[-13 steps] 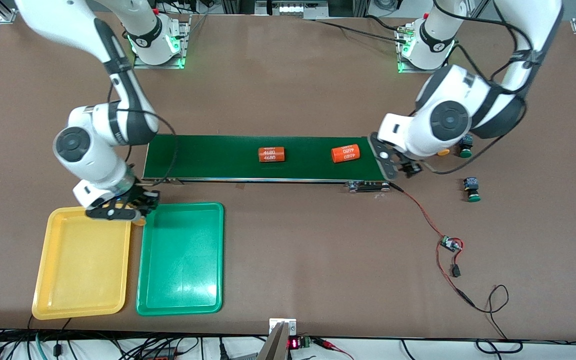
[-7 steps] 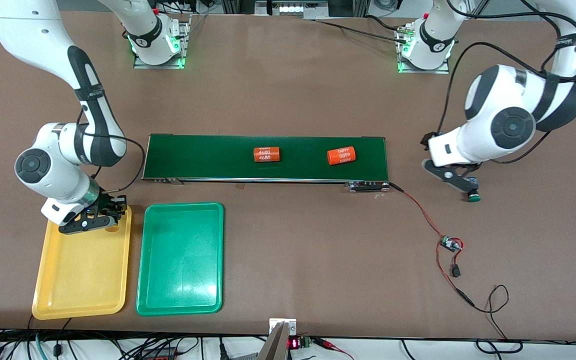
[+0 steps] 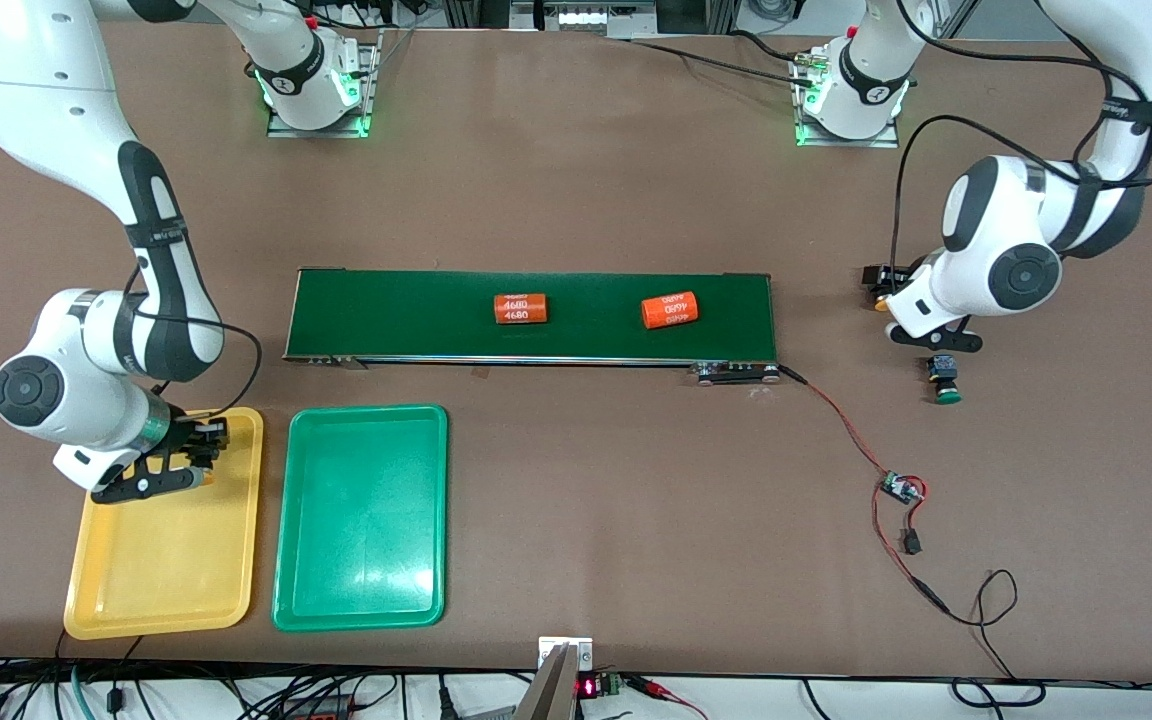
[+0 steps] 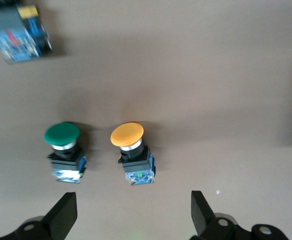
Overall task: Sort buttons by color to trays
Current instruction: 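Release the button into the yellow tray while the left gripper grasps another button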
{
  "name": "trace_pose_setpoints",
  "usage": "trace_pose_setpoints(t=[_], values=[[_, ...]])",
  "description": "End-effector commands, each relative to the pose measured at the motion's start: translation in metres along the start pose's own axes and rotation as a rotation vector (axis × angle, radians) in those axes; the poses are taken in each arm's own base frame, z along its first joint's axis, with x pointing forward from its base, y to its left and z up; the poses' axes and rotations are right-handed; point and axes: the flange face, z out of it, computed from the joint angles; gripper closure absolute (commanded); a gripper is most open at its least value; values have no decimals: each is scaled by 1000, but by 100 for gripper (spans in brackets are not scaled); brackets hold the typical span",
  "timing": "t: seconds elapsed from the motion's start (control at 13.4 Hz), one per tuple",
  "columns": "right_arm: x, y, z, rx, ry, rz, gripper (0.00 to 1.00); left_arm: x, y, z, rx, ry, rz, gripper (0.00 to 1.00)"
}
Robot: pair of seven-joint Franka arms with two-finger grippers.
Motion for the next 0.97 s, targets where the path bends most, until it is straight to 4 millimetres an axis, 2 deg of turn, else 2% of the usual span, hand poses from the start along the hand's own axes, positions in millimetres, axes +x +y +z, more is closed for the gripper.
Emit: trace_pose_setpoints(t=[0.0,0.15,0.37,0.45,0.52,0.6,0.75,0.82,0.9], values=[[7,3,14,24,-8,-9,85,-16,3,19,-21,38,-117,0],[7,1,29,22,-15,-22,84,-23,4,40,-29,59,-126,0],[7,5,35,18,-1,-17,83,-32,7,72,-55,156,-143,0],[8,3,34,19,1,-9,64,-34,6,75,-54,158,-144,0],[9,0,34,21,0,10,17,-33,6,75,-54,162,-141,0],[9,-3,32,20,-1,26,0,-32,5,75,-54,166,-141,0],[10,-7,27,21,2,28,0,-32,0,78,-55,162,-149,0],[11,-10,20,21,7,21,0,-32,0,81,-55,156,-142,9],[10,-13,7,25,7,17,0,-31,0,84,-55,149,-139,28]])
